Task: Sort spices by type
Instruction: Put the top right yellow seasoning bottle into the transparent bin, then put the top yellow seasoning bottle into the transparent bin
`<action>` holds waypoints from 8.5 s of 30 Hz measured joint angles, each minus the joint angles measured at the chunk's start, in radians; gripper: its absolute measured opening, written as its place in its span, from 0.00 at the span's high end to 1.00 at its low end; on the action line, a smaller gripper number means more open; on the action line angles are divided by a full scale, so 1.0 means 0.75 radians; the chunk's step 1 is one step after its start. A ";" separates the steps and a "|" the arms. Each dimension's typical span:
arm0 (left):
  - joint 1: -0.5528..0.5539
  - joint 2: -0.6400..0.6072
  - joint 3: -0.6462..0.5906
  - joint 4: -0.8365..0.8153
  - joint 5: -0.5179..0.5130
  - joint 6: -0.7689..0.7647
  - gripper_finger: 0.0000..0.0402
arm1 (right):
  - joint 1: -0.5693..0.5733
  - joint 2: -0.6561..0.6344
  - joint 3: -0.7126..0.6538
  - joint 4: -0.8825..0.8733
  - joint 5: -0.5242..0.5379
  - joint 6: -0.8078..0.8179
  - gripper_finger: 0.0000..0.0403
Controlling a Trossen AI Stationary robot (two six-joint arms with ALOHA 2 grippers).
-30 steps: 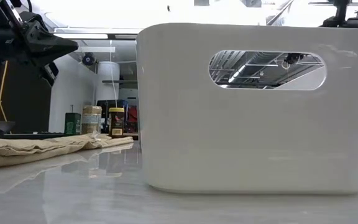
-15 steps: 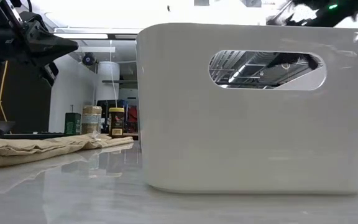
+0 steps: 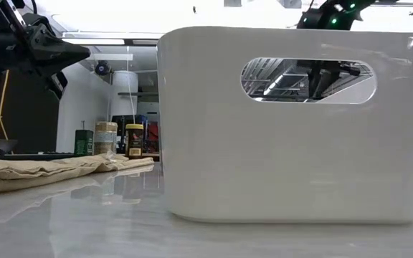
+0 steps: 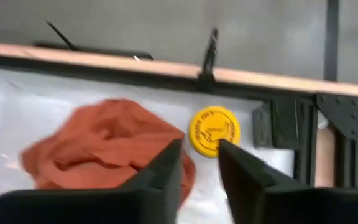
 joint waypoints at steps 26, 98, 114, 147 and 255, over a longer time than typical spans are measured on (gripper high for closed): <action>0.000 0.000 0.000 0.000 0.000 0.000 1.00 | -0.144 0.377 0.013 0.022 0.001 -0.047 0.26; 0.000 0.000 0.000 0.000 0.000 0.000 1.00 | 0.565 1.110 0.979 0.056 -0.022 -0.493 0.48; 0.000 0.001 0.000 0.000 0.000 0.000 1.00 | 0.568 1.142 0.999 -0.103 0.072 -0.529 0.48; 0.000 0.000 0.000 0.000 0.000 0.000 1.00 | 0.511 1.142 1.322 -0.335 -0.001 -0.563 0.31; 1.329 2.220 2.068 -1.407 0.367 0.363 0.42 | 0.799 -0.180 -0.313 1.195 -0.351 0.528 0.31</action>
